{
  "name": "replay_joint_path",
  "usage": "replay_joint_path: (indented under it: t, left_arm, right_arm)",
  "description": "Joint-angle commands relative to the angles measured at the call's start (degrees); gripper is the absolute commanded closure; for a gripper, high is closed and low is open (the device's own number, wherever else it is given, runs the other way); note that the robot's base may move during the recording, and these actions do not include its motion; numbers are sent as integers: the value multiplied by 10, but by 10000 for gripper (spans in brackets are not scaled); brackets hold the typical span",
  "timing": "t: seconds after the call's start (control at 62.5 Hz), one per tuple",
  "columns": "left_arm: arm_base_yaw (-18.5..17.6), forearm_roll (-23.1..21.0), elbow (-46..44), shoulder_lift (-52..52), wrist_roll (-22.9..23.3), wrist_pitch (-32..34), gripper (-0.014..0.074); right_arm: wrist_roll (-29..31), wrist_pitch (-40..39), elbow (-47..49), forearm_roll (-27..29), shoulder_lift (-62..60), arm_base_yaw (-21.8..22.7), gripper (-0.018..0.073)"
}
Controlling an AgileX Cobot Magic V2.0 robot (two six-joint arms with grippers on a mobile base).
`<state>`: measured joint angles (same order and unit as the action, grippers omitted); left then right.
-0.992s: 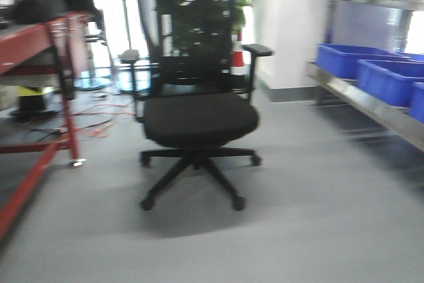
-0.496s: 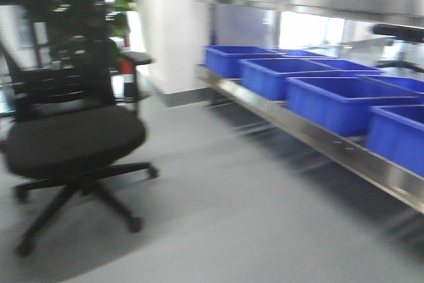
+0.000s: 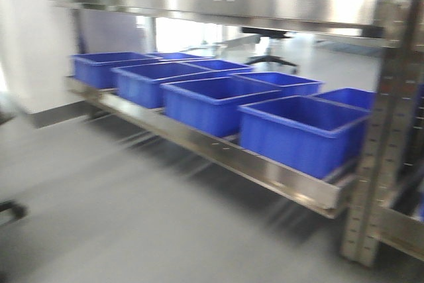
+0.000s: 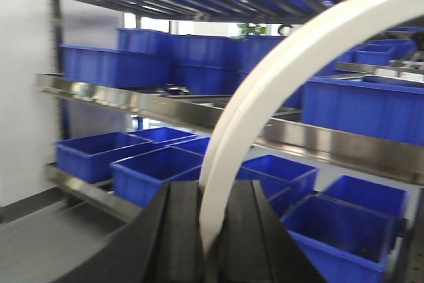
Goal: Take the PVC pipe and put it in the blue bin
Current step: 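Approach the metal shelf and stop in front of a blue bin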
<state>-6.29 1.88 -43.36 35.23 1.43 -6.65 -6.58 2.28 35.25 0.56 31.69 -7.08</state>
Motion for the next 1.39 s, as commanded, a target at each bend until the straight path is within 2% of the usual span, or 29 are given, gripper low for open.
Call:
replay_joint_path:
  t: [0.0, 1.377]
  left_arm:
    - [-3, 0, -1, -2, 1, 16, 707]
    - [-3, 0, -1, -2, 1, 16, 707]
  right_arm:
    - [4, -13, 0, -6, -3, 3, 720]
    - [4, -13, 0, -6, -3, 3, 720]
